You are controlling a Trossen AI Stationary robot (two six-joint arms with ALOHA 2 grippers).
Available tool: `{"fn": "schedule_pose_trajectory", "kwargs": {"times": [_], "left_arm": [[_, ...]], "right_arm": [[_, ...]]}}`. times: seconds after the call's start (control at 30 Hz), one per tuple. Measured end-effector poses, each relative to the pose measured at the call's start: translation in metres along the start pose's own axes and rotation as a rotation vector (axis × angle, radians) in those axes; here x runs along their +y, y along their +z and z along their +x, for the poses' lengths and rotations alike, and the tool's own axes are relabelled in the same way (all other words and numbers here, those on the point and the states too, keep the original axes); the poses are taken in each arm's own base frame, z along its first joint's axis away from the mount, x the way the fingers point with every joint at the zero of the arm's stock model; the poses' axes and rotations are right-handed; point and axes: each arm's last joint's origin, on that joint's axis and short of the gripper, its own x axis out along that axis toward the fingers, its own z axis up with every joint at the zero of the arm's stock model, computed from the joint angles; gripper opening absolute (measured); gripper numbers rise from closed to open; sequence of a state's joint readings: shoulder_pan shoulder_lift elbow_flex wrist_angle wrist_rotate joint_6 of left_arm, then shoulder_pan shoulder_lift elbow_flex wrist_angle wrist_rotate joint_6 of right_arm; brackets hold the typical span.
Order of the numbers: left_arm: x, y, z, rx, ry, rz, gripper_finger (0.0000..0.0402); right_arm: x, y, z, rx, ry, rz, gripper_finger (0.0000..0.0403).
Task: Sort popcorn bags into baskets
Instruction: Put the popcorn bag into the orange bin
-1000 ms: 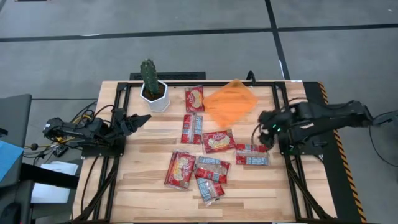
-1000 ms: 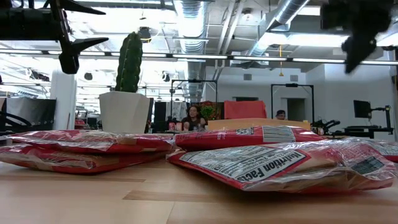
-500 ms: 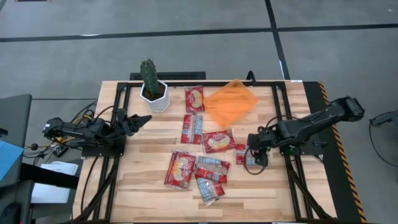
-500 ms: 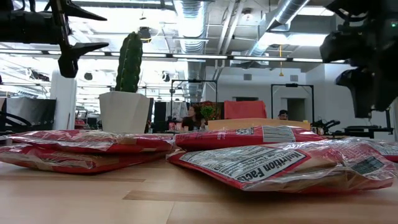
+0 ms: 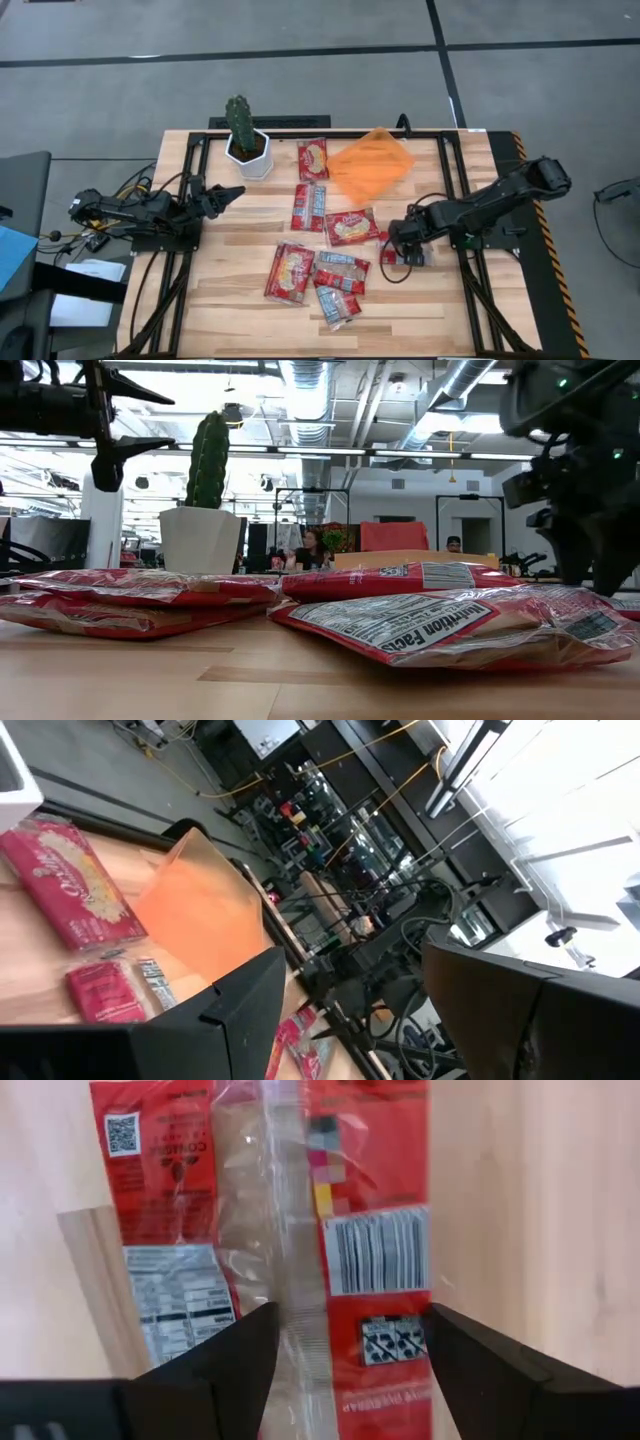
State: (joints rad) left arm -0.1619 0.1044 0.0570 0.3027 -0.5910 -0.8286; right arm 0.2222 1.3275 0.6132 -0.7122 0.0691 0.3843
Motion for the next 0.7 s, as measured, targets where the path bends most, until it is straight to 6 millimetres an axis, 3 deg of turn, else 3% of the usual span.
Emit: {"fn": "schedule_pose_trajectory", "kwargs": {"times": [0.2,0.53,0.6,0.7], "left_arm": [[0.002,-0.001,0.0,0.014,0.014,-0.01,0.0225],[0.002,-0.002,0.0,0.019,0.016,-0.012,0.0225],[0.002,-0.002,0.0,0.019,0.016,-0.012,0.0225],[0.002,-0.002,0.0,0.02,0.016,-0.012,0.0225]], "right_arm": [[-0.007,0.007,0.015,0.087,0.042,0.016,0.0251],[-0.014,0.008,0.015,0.087,0.054,0.09,0.0031],[-0.015,0.007,0.01,0.063,0.065,0.105,0.001],[-0.016,0.005,0.003,0.039,0.078,0.135,0.0012]]}}
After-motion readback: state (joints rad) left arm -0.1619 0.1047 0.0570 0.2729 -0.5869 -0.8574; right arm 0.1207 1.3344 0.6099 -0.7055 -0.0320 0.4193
